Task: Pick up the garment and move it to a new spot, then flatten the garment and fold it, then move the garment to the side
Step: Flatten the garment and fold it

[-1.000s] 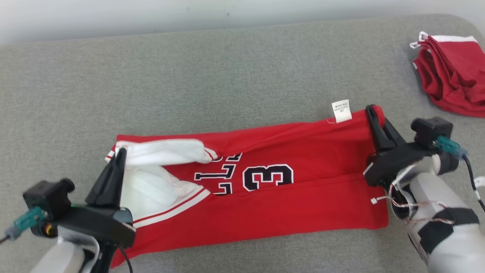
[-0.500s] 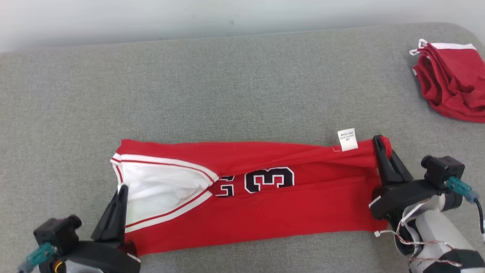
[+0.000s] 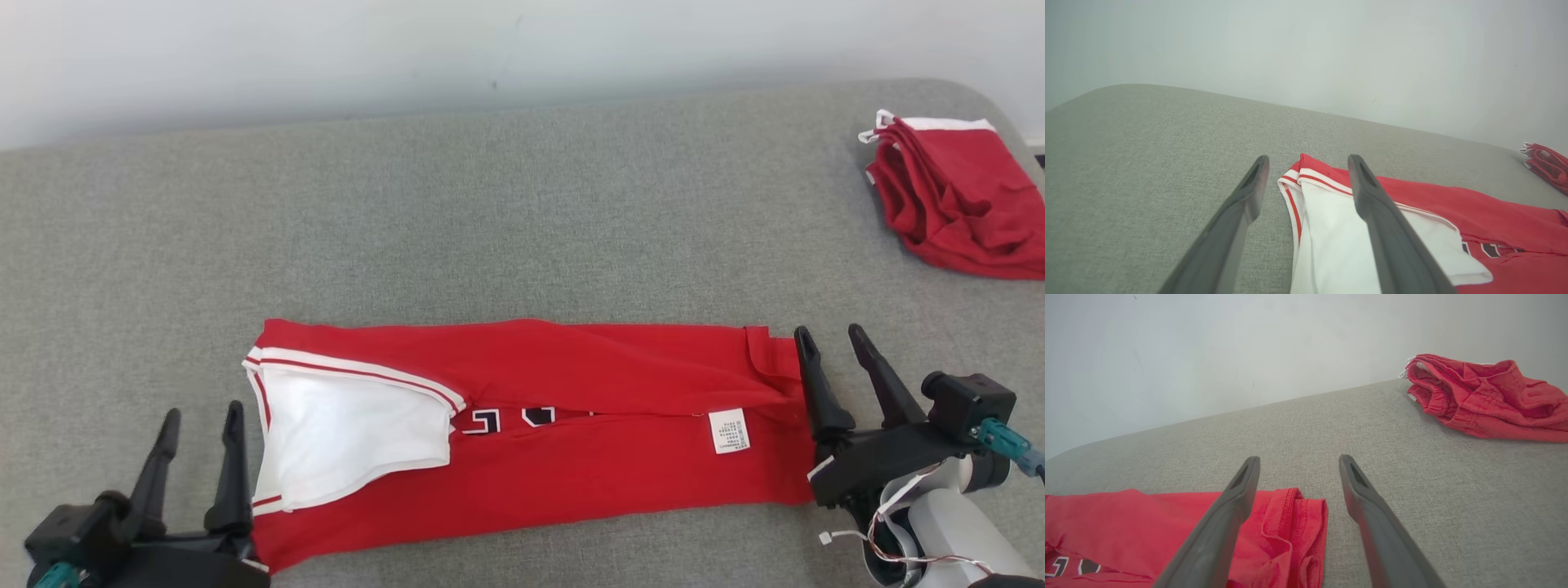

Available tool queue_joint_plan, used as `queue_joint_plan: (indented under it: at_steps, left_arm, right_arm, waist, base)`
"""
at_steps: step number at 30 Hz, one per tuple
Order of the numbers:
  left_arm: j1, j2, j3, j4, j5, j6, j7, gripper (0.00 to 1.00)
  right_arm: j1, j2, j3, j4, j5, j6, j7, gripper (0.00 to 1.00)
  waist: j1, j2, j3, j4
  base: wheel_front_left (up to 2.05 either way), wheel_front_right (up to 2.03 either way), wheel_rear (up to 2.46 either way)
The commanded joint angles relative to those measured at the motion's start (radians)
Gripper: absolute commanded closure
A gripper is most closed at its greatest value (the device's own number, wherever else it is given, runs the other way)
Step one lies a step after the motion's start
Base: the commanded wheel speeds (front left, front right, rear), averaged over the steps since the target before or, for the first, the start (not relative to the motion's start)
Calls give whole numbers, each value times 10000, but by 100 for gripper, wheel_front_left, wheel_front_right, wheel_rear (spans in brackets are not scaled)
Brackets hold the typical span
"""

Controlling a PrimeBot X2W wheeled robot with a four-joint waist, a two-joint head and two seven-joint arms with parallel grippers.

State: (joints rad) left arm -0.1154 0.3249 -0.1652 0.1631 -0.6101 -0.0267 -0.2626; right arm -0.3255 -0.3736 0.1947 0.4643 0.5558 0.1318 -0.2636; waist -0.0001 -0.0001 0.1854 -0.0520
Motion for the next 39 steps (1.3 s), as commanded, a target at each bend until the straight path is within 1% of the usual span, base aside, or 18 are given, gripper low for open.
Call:
queue_joint_plan:
  at_steps: [1,5,6,12,19,26,27,29,35,39]
  left_arm:
    - [243,-179,372,-168,472,-45,-27,0]
    - [583,-552,1131,-377,1442,-153,-27,0]
    - [583,-552,1131,-377,1442,-153,-27,0]
    - [964,-1039,1903,-500,2713,-345,-27,0]
    - [1248,-1659,2623,-318,3271,-611,-27,0]
    - [1356,-2026,2825,-133,3749,-861,-27,0]
    - [1367,-2063,2835,-114,3801,-868,-27,0]
    - [1388,-2112,2884,-75,3880,-916,-27,0]
    - [1398,-2272,3009,-56,4038,-974,-27,0]
    - [1416,-2344,3044,-133,4161,-1011,-27,0]
  right_arm:
    - [128,17,9,164,67,-29,45,0]
    - [189,84,25,569,84,-29,194,0]
    - [189,84,25,569,84,-29,194,0]
    - [162,272,7,1318,111,-29,369,0]
    - [-197,547,95,2420,48,-29,463,0]
    - [-452,795,411,3333,233,-29,715,0]
    - [-473,806,446,3427,284,-29,768,13]
    - [-513,814,527,3558,367,-29,742,100]
    - [-768,405,510,3736,526,-30,404,100]
    - [-866,-84,294,3791,634,-30,230,100]
  waist:
    - [1,1,-168,18]
    - [1,1,-335,46]
    - [1,1,-335,46]
    - [1,1,-481,125]
    - [1,1,-572,269]
    - [1,1,-683,490]
    - [1,1,-703,507]
    - [1,1,-733,523]
    - [1,1,-788,468]
    - [1,1,-838,390]
  base:
    - [0,0,0]
    - [0,0,0]
    - [0,0,0]
    - [0,0,0]
    - [0,0,0]
    - [0,0,0]
    - [0,0,0]
    - [0,0,0]
    - [0,0,0]
    - [0,0,0]
